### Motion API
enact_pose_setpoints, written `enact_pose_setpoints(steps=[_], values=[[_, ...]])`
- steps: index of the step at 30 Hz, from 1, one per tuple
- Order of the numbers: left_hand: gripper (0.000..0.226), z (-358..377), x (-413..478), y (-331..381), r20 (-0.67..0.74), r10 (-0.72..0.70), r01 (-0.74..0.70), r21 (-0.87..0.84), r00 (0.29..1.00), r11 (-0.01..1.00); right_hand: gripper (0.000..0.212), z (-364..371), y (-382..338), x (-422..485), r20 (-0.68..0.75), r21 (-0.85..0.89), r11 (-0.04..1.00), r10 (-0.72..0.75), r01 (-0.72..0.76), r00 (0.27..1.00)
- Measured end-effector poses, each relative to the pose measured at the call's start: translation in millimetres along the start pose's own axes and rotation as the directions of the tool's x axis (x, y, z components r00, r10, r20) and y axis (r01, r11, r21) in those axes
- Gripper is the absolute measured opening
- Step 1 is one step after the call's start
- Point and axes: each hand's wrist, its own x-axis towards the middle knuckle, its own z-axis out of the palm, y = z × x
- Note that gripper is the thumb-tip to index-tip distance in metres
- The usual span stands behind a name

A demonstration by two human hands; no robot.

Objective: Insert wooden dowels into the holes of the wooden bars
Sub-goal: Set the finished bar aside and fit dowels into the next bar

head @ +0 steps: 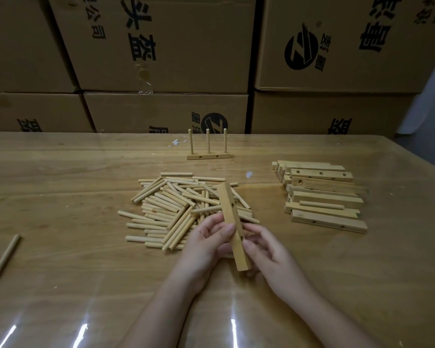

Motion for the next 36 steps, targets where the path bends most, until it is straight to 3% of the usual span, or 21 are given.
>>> enact_pose_setpoints(steps=[4, 13, 25, 30, 36], values=[[0.032, -1.4, 1.8, -2.6, -0.009, 0.029, -0.03, -0.07, 1.0, 0.997, 0.031, 0.4, -0.8, 0.7, 0.056, -0.002, 0.999, 0.047, -0.047, 0.997], [0.037, -1.4, 2.1, -6.0, 0.025, 0.03, -0.032, 0.1, 0.999, 0.994, 0.035, -3.7, 4.5, 3.1, 0.023, -0.016, 1.0, 0.027, -0.027, 0.999], [0.036, -4.4, 3.0, -3.2, 0.038, 0.002, 0.004, -0.139, 0.999, 0.99, 0.043, -6.3, 0.5, 3.1, 0.045, -0.034, 0.998, 0.048, -0.047, 0.998], [0.023, -3.9, 3.3, -2.2, 0.081, 0.005, 0.004, -0.116, 0.997, 0.993, 0.044, -5.6, 1.3, 4.1, 0.03, -0.069, 0.996, 0.056, -0.054, 0.998], [0.03, -4.9, 3.7, -3.8, 0.007, 0.032, -0.031, -0.1, 0.999, 0.995, 0.04, -4.8, 2.7, 2.5, 0.058, -0.063, 0.998, 0.034, -0.03, 0.998]])
